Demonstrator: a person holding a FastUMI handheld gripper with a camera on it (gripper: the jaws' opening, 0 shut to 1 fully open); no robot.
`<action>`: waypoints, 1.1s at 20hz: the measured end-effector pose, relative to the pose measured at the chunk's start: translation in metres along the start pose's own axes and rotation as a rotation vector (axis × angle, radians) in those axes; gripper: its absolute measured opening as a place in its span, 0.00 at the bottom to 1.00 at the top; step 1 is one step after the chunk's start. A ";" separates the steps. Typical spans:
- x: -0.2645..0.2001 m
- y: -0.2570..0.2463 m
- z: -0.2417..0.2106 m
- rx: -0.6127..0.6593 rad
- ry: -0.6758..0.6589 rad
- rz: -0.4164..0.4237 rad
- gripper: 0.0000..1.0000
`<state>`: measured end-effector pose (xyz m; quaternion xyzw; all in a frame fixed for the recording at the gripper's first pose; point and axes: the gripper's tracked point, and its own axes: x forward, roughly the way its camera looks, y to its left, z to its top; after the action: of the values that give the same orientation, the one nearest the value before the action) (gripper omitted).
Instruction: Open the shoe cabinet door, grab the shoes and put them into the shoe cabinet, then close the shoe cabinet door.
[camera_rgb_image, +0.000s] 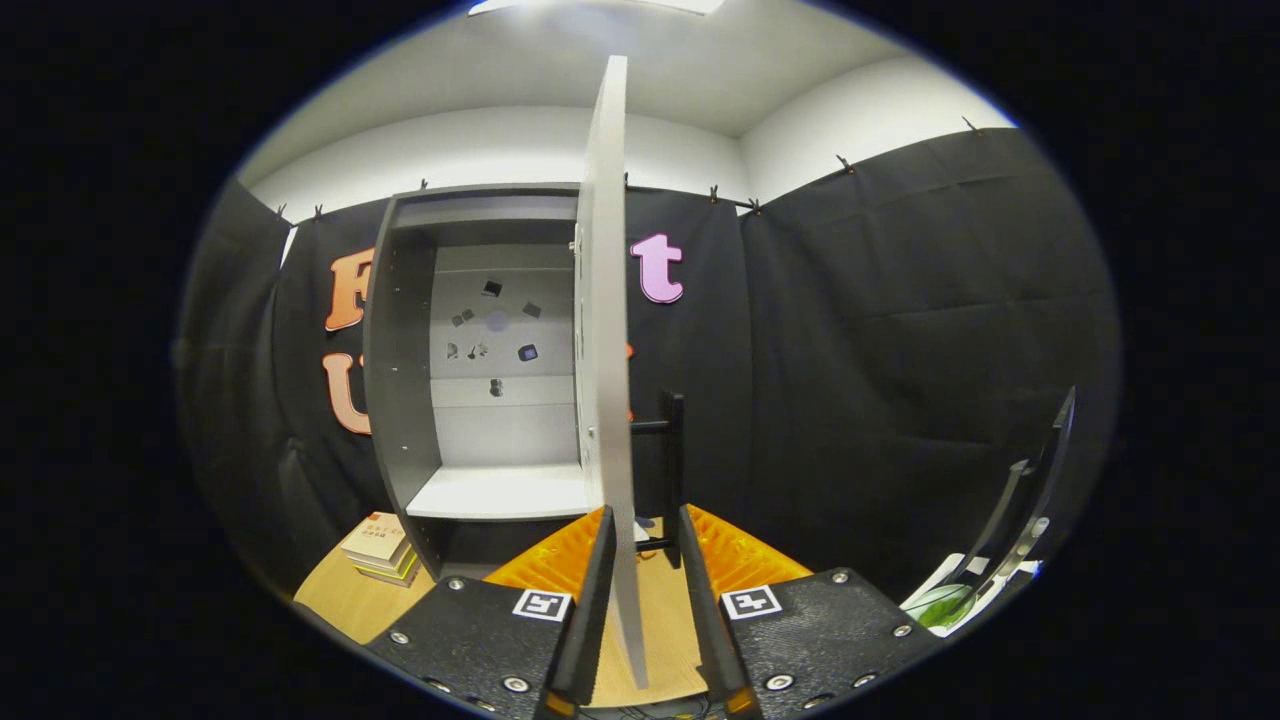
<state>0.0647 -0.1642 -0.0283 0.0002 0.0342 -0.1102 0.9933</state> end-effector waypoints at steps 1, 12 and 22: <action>-0.001 0.004 0.000 0.001 0.004 0.010 0.41; -0.014 0.083 0.022 -0.012 -0.024 0.157 0.43; -0.004 0.141 -0.032 -0.029 0.079 0.235 0.43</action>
<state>0.0890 -0.0251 -0.0612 -0.0057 0.0745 0.0074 0.9972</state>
